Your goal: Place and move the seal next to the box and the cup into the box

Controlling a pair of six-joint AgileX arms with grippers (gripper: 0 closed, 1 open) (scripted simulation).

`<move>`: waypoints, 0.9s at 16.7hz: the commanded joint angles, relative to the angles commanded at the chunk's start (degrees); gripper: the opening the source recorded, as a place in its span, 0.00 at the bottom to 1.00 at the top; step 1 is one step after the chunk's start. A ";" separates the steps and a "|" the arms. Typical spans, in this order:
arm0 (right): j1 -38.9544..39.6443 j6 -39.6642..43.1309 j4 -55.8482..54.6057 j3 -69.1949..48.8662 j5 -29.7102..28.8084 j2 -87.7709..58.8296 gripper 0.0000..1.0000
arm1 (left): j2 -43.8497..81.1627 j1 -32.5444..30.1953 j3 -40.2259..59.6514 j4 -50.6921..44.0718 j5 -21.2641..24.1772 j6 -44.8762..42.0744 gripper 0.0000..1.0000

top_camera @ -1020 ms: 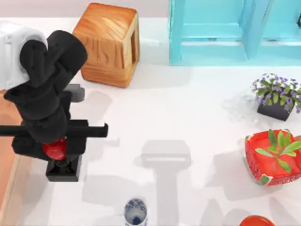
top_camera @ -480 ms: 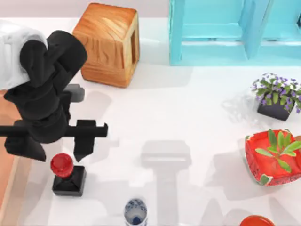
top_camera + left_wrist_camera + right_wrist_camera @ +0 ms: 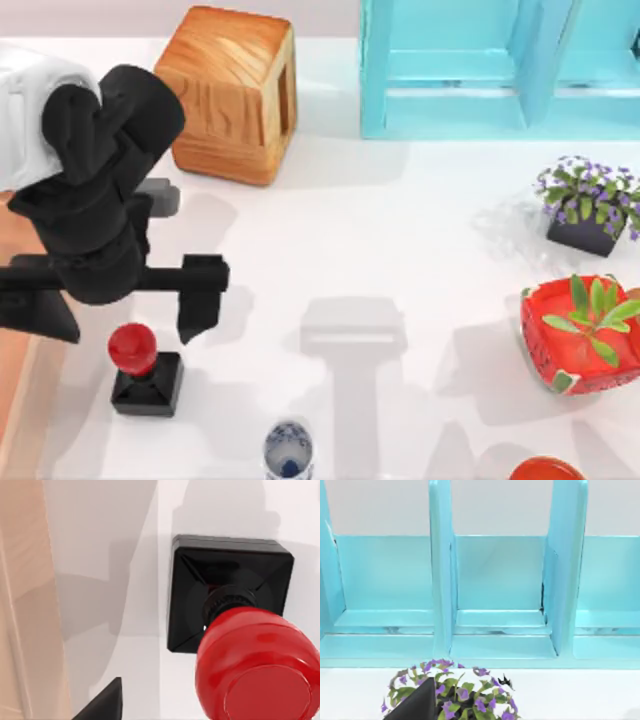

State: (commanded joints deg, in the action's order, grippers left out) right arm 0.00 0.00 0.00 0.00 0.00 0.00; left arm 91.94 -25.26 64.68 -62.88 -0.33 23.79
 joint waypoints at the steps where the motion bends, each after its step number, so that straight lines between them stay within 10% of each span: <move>1: 0.00 0.00 0.00 0.00 0.00 0.00 1.00 | 0.00 0.00 0.00 0.00 0.00 0.00 1.00; 15: 0.00 0.00 0.00 0.00 0.00 0.00 1.00 | -0.83 -0.38 21.98 -22.79 0.00 0.33 1.00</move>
State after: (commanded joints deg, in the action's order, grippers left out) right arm 0.00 0.00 0.00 0.00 0.00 0.00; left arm 91.11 -25.64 86.66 -85.67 -0.33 24.11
